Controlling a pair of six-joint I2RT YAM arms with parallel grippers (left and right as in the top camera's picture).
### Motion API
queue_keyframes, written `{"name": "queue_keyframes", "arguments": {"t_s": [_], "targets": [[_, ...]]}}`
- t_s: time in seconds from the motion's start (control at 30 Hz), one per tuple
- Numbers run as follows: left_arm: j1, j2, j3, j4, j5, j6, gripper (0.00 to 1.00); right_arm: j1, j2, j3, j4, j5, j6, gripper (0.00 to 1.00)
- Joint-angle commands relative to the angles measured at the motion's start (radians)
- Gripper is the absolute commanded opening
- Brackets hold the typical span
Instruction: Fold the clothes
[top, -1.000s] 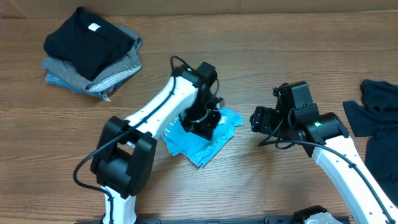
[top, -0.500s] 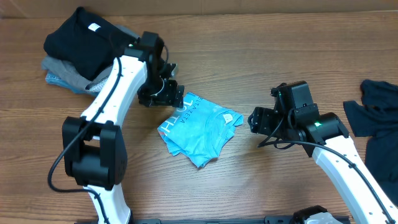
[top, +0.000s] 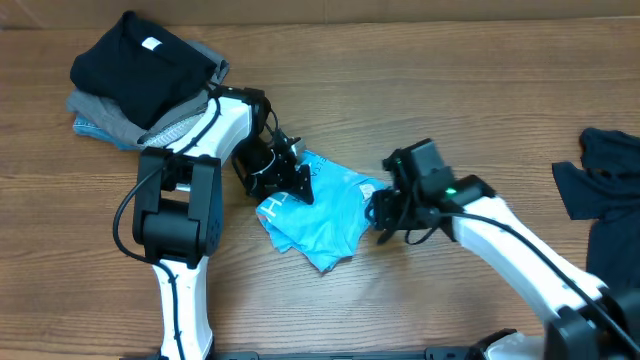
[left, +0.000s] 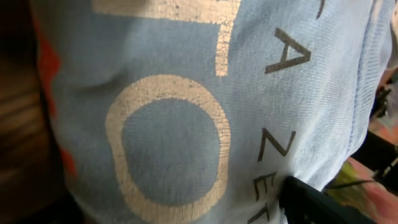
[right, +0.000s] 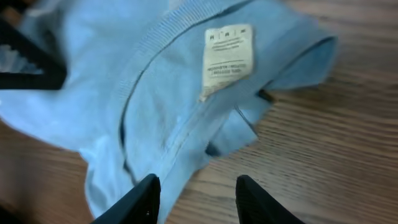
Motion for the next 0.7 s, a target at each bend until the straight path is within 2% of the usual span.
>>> {"name": "queue_keyframes", "arguments": {"t_s": [0.0,0.07,0.17,0.2,0.33,0.47,0.53,0.57,0.63,0.67], "targets": [[-0.019,0.026,-0.005,-0.006,0.045,0.059,0.83,0.002,0.082,-0.011,0.019,-0.008,-0.006,0.41],[-0.021,0.026,-0.005,-0.01,0.055,0.06,0.77,0.002,0.124,-0.011,0.027,-0.009,-0.006,0.4],[-0.023,0.026,-0.005,-0.019,0.101,0.085,0.62,0.002,0.169,-0.011,0.036,-0.009,-0.006,0.4],[-0.023,0.026,-0.005,-0.032,0.132,0.103,0.6,0.002,0.18,-0.011,0.038,-0.009,-0.003,0.4],[-0.023,0.026,-0.005,-0.094,0.216,0.176,0.64,0.002,0.194,-0.011,0.041,-0.009,-0.003,0.4],[-0.024,0.026,-0.005,-0.106,0.212,0.193,0.63,0.002,0.194,-0.011,0.041,-0.009,-0.003,0.4],[-0.028,0.026,-0.005,-0.098,0.212,0.193,0.49,0.002,0.194,-0.011,0.041,-0.008,0.001,0.4],[-0.034,0.026,-0.005,-0.087,0.213,0.192,0.31,0.002,0.194,-0.011,0.041,-0.009,0.001,0.39],[-0.045,0.026,-0.005,-0.071,0.213,0.192,0.11,0.002,0.194,-0.01,0.04,-0.009,0.001,0.34],[-0.051,0.026,-0.005,-0.063,0.213,0.183,0.04,0.002,0.193,-0.008,0.035,-0.009,0.003,0.33]]}}
